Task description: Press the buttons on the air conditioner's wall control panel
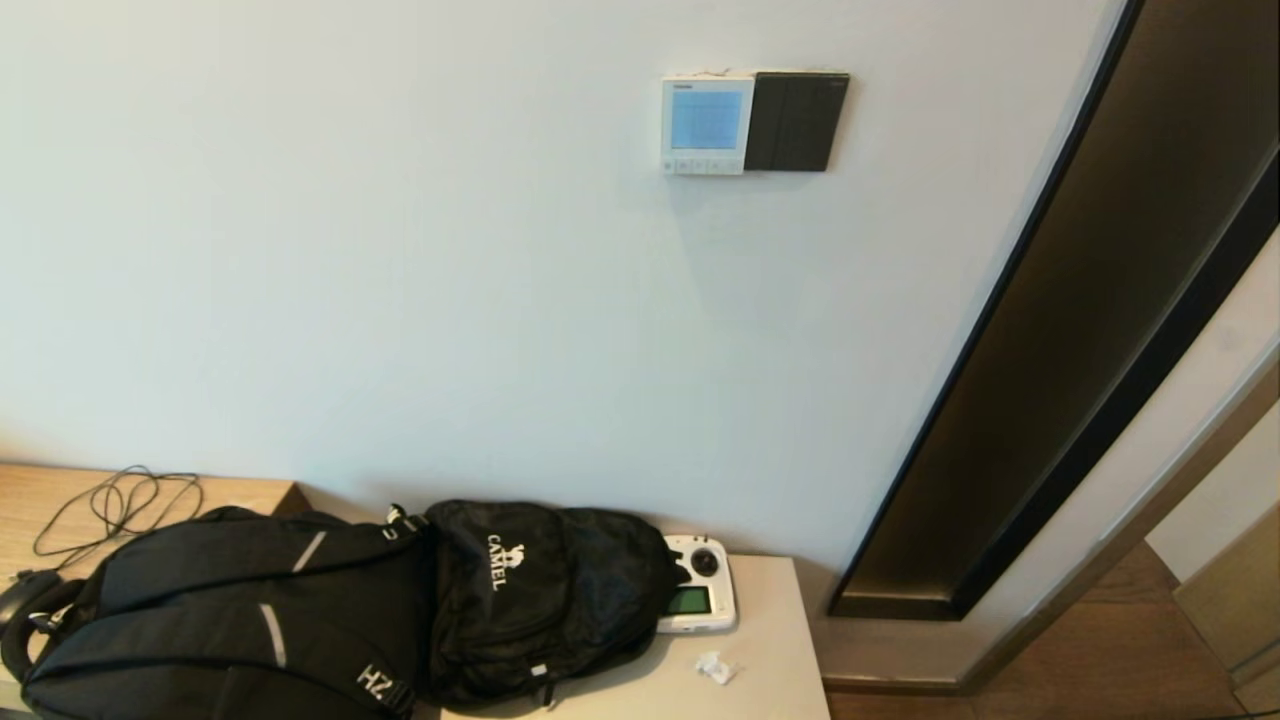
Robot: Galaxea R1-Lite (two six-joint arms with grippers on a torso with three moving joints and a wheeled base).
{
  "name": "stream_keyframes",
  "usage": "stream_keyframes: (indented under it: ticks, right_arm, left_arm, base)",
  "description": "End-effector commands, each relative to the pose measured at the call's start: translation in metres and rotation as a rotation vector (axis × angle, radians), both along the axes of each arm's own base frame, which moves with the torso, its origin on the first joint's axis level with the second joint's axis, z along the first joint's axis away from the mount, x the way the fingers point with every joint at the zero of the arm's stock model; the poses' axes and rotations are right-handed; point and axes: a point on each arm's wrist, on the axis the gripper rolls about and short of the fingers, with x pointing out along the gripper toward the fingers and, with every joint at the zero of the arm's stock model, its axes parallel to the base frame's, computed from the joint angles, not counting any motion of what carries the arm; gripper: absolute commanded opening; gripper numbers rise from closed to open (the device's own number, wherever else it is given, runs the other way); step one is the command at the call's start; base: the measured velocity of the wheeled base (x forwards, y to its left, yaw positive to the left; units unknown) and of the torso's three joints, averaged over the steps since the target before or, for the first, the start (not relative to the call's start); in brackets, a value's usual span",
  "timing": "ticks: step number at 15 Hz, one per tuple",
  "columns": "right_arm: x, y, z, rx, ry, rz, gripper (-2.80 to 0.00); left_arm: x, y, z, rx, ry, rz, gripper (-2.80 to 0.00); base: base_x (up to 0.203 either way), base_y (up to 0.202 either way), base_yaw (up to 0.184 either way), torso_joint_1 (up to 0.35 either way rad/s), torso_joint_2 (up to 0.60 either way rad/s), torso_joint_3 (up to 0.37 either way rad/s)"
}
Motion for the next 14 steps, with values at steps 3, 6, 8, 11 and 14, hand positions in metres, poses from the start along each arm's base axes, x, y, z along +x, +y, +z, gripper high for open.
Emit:
stream_keyframes:
  ticks: [3,6,8,11,14]
  right_arm:
    - [-0.009,-0.001,-0.006,-0.004,-0.042,-0.038,-2.8]
    - [-0.01,-0.001,-0.006,0.001,-0.046,-0.042,-2.8]
    - [-0.009,-0.001,-0.01,-0.004,-0.039,-0.054,-2.8]
    - [-0.008,-0.001,-0.013,-0.021,-0.034,-0.057,-2.8]
    - [-0.008,-0.001,-0.013,-0.032,-0.033,-0.057,-2.8]
  left_arm:
    - [0.0,0.0,0.0,0.0,0.0,0.0,-2.8]
    - [0.0,0.0,0.0,0.0,0.0,0.0,-2.8]
    - [0.0,0.0,0.0,0.001,0.0,0.0,-2.8]
    - [0.0,0.0,0.0,0.001,0.0,0.0,-2.8]
    - [0.0,0.0,0.0,0.001,-0.001,0.0,-2.8]
  base:
    - [0.0,0.0,0.0,0.0,0.0,0.0]
    - [0.0,0.0,0.0,0.0,0.0,0.0]
    - [0.0,0.0,0.0,0.0,0.0,0.0]
    - [0.0,0.0,0.0,0.0,0.0,0.0]
    - [0.0,0.0,0.0,0.0,0.0,0.0]
